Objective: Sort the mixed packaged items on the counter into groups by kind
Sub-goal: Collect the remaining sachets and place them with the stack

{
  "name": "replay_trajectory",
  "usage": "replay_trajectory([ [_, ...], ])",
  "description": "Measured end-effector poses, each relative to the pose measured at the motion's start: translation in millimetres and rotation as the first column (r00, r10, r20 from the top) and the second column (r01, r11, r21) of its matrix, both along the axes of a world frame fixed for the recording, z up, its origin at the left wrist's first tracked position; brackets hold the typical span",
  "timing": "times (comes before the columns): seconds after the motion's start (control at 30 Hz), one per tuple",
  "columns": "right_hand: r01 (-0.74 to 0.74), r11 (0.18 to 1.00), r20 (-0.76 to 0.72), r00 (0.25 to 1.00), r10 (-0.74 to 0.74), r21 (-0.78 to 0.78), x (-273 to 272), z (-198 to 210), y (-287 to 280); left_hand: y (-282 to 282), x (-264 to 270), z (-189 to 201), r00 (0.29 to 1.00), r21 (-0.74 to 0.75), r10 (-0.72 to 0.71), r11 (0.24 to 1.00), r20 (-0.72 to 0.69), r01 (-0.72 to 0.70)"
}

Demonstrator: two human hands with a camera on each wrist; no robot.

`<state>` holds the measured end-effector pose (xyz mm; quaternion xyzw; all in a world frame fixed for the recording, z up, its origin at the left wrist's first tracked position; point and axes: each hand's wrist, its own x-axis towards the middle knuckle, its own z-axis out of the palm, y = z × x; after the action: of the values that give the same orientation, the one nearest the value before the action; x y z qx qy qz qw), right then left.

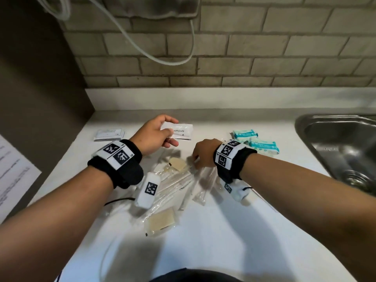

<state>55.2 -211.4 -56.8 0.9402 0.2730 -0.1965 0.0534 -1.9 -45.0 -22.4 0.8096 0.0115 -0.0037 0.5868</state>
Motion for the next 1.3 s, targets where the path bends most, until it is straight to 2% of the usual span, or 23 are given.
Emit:
replay_trajectory([
  [0.13,-0.041,0.998,-0.028,0.999,0.039,-0.05,2.7,-1.8,5.6,6.4,-4.3,-0.6,0.999,0.002,0.035,0.999,-0.012,-0.035],
  [0.27,-0.037,0.999,-0.079,0.996,0.038,0.01,6.5,-8.0,4.0,7.0,-6.5,0.6,0.999,0.003,0.049,0.999,-0.016,-0.049],
  [0.53,-0.036,0.998,-0.066,0.997,0.04,0.052,12.3,-12.1,-2.2,1.8,-6.0,4.1,0.999,-0.013,0.036,0.999,-0.009,-0.036],
  [0.73,0.038,0.996,-0.08,0.996,-0.031,0.085,20.9,-15.6,-12.2,3.2,-3.9,5.9,1.0,-0.041,0.009,0.999,-0.011,-0.01],
  [1.0,-0.013,0.999,-0.04,0.999,0.015,0.038,19.0,-14.2,-8.3,0.9,0.6,6.5,1.0,-0.048,-0.009,0.999,-0.01,0.008],
  [1.17,0.022,0.999,-0.102,0.995,-0.017,0.05,18.8,-14.1,2.0,2.3,2.4,6.7,0.999,-0.055,-0.036,0.998,0.008,0.037],
  [1.3,0.005,1.0,-0.036,0.999,-0.004,0.029,14.5,-13.8,5.8,8.1,-0.2,5.3,0.998,-0.075,-0.061,0.995,0.029,0.063],
])
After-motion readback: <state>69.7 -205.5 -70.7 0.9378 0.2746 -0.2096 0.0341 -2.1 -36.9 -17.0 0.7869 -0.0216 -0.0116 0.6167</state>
